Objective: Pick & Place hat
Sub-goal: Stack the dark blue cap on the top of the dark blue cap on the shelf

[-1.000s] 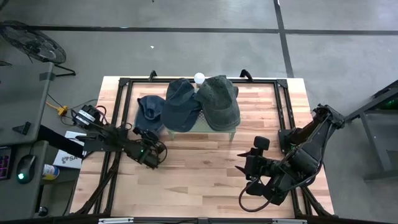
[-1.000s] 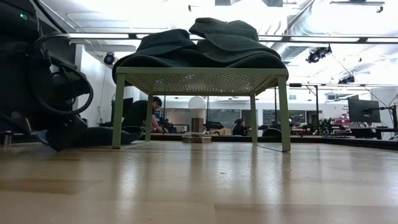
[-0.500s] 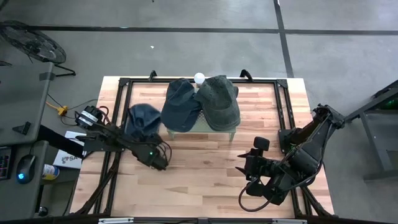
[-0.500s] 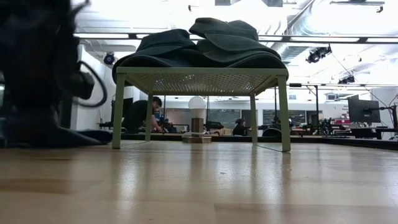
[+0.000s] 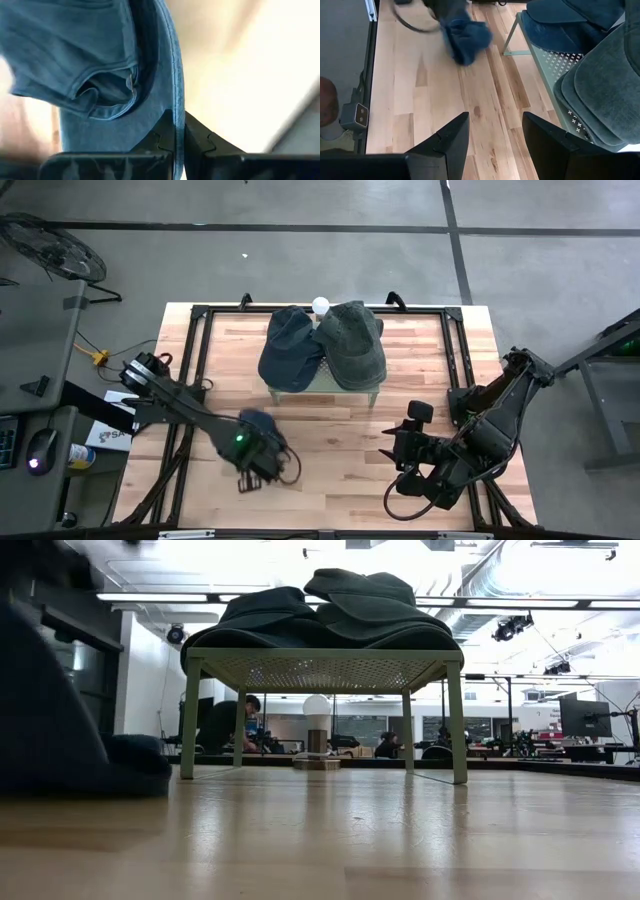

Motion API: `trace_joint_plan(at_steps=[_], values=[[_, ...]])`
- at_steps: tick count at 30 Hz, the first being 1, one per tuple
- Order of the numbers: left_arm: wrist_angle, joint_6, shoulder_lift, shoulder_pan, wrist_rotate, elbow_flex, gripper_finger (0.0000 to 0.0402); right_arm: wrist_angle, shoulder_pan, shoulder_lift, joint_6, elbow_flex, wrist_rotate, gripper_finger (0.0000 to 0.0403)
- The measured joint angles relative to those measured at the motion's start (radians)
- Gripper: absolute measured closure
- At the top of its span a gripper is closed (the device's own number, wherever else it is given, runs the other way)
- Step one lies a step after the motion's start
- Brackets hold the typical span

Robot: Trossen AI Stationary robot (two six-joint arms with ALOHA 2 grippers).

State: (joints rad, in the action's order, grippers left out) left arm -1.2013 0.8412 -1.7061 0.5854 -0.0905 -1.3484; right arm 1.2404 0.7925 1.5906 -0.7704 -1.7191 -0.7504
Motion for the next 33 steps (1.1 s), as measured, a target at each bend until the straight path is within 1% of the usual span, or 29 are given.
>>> trace_joint_plan(at_steps=[6,8,10,12,17,20,28,30,33], values=[[-0.003,-0.027,0.0,0.09,-0.024,-0.185,0.0396,-0.004,0.0,0.0,0.0,0.0,0.022,0.0226],[-0.003,-0.028,0.0,0.121,-0.002,-0.242,0.0396,-0.004,0.0,0.0,0.0,0.0,0.025,0.0226],[0.004,-0.044,0.0,0.153,0.044,-0.297,0.0396,-0.006,0.0,0.0,0.0,0.0,0.025,0.0226],[0.012,-0.074,0.0,0.185,0.102,-0.351,0.0396,-0.01,0.0,0.0,0.0,0.0,0.025,0.0226],[0.019,-0.128,0.001,0.249,0.302,-0.457,0.0396,-0.027,0.0,0.0,0.0,0.0,0.026,0.0226],[0.062,-0.192,0.002,0.282,0.413,-0.506,0.0396,-0.039,0.0,0.0,0.0,0.0,0.024,0.0226],[0.228,-0.413,0.002,0.327,0.616,-0.569,0.0396,-0.048,0.0,0.0,0.0,0.0,0.024,0.0226],[0.263,-0.475,0.002,0.327,0.692,-0.575,0.0396,-0.053,0.0,0.0,0.001,0.0,0.024,0.0226],[0.295,-0.569,0.002,0.327,0.854,-0.589,0.0396,-0.06,0.0,0.0,0.009,0.0,0.024,0.0226]])
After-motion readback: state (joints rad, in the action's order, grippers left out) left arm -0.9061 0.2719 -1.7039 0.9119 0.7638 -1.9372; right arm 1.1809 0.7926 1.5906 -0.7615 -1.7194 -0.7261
